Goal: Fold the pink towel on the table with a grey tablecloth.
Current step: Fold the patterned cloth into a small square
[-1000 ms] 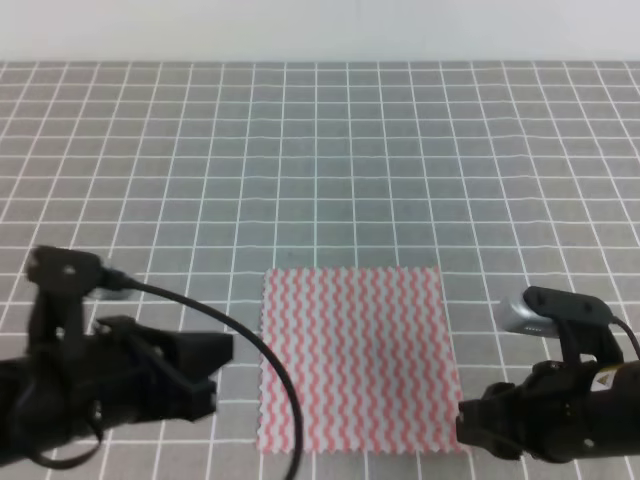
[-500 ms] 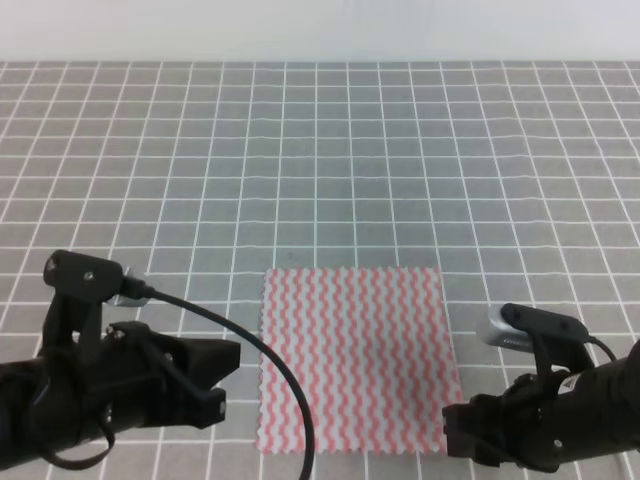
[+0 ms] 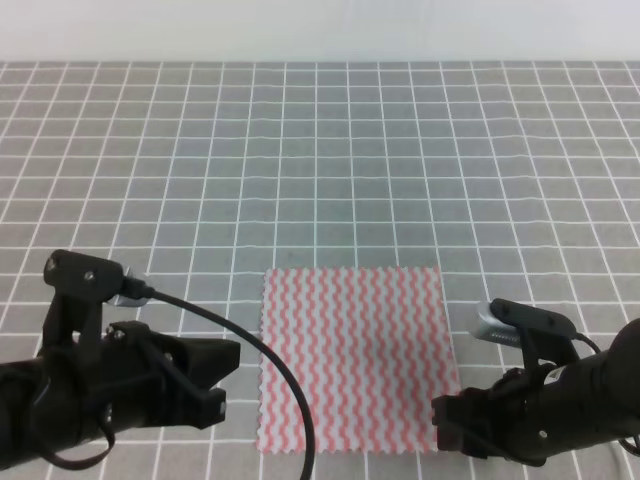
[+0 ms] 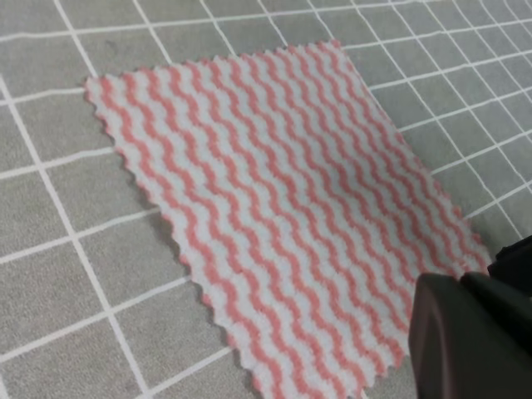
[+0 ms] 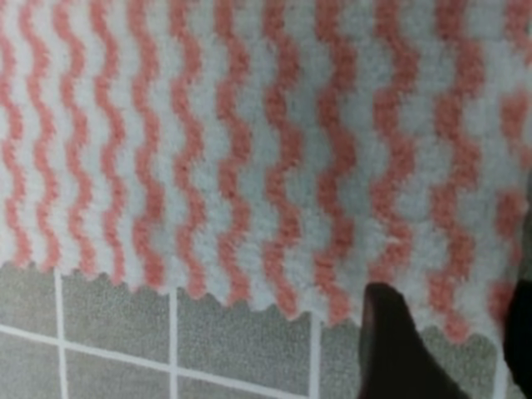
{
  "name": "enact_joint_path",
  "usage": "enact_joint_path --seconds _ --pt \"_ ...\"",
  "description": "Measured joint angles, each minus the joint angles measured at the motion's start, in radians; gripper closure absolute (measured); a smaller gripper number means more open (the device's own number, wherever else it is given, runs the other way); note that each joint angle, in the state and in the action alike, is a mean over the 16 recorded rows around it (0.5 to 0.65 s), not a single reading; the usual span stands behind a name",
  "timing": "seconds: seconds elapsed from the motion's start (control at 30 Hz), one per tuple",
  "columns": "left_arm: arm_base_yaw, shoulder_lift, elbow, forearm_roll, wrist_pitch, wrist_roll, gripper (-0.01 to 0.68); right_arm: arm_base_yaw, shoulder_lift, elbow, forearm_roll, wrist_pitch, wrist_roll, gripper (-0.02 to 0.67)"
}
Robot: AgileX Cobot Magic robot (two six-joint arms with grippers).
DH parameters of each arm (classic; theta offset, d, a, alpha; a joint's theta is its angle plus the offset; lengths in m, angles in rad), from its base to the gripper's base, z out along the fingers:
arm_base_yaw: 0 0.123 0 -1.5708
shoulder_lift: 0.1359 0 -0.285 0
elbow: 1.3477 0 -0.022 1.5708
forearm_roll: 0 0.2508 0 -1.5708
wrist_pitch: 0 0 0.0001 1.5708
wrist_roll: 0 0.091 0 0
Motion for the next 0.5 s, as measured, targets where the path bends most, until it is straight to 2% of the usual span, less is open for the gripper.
enact_joint_path --seconds 0.5 --pt "0.0 0.008 0.0 0.006 -0.009 0.001 0.676 0.0 0.014 -0.011 0.008 -0.004 -0.021 0.414"
